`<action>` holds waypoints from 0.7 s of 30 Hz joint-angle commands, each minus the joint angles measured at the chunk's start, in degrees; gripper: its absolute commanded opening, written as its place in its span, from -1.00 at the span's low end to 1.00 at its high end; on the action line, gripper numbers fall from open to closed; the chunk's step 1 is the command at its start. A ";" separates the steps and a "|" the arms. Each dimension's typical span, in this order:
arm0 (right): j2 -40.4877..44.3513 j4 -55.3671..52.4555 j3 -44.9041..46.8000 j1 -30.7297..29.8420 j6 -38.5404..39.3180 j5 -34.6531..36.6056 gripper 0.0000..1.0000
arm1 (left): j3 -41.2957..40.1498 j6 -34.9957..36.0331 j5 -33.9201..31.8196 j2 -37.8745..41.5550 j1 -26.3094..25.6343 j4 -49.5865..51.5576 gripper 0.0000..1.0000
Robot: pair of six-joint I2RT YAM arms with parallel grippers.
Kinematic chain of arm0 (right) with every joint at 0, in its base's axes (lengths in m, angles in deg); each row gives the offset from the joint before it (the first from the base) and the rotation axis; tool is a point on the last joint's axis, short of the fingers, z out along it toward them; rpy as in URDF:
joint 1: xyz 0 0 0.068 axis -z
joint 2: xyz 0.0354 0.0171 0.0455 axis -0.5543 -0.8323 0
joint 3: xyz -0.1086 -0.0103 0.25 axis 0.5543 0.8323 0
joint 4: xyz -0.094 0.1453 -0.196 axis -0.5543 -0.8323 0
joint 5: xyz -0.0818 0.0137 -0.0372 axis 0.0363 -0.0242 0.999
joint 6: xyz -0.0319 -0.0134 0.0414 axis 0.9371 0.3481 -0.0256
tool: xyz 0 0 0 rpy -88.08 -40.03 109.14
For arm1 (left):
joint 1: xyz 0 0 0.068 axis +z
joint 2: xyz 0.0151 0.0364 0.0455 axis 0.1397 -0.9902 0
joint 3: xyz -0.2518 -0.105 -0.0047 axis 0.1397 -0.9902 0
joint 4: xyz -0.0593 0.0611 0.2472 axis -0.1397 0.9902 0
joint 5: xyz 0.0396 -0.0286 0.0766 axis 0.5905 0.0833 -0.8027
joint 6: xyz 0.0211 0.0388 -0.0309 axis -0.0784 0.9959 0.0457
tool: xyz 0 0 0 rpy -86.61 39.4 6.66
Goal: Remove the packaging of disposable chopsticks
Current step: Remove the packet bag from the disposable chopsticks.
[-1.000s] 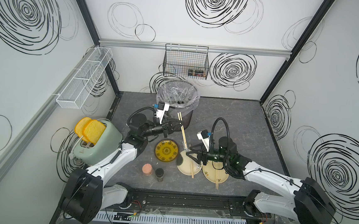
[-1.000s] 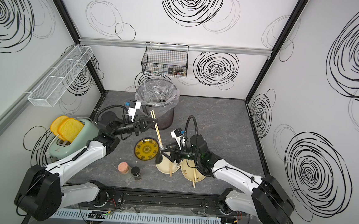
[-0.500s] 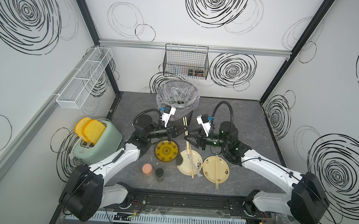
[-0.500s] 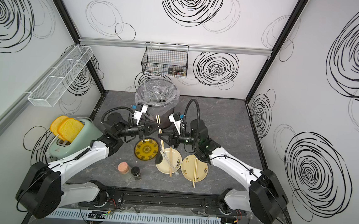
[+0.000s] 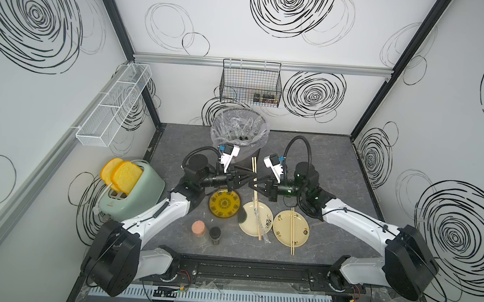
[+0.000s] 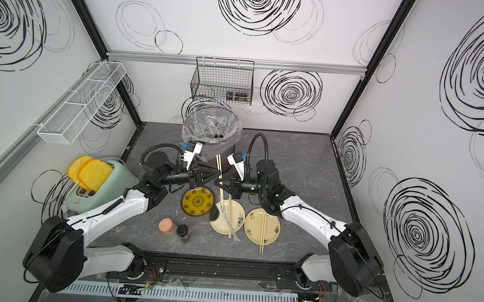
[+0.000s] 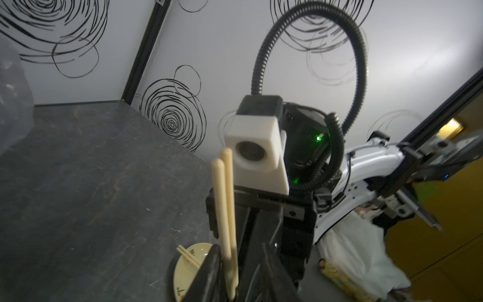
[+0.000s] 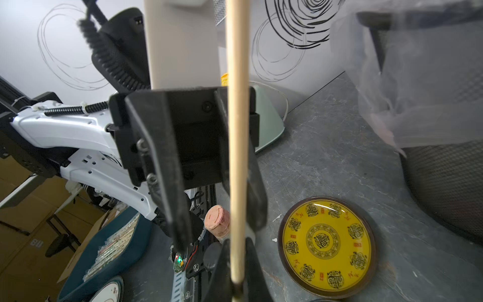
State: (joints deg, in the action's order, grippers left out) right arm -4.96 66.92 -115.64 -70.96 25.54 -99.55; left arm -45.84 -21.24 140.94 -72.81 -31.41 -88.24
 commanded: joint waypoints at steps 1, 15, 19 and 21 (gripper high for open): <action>1.84 6.51 4.08 2.42 -3.08 -1.78 -1.00 | 1.66 3.37 0.23 3.47 1.12 0.50 -0.09; 4.03 21.61 16.53 8.73 -7.92 -0.84 -1.00 | -14.35 12.60 -18.18 11.38 -13.81 15.42 0.36; 5.31 22.19 18.12 8.91 -7.89 0.80 -1.00 | -14.22 9.01 -19.71 3.96 -18.26 6.27 0.37; 5.74 22.67 18.66 8.98 -7.94 1.06 -1.00 | -12.44 9.53 -20.16 0.24 -20.07 4.67 0.41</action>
State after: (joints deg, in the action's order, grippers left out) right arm -0.76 85.45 -97.65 -62.26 18.33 -99.62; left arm -60.51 -11.51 123.80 -68.97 -49.83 -76.46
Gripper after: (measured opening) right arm 0.072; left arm 0.699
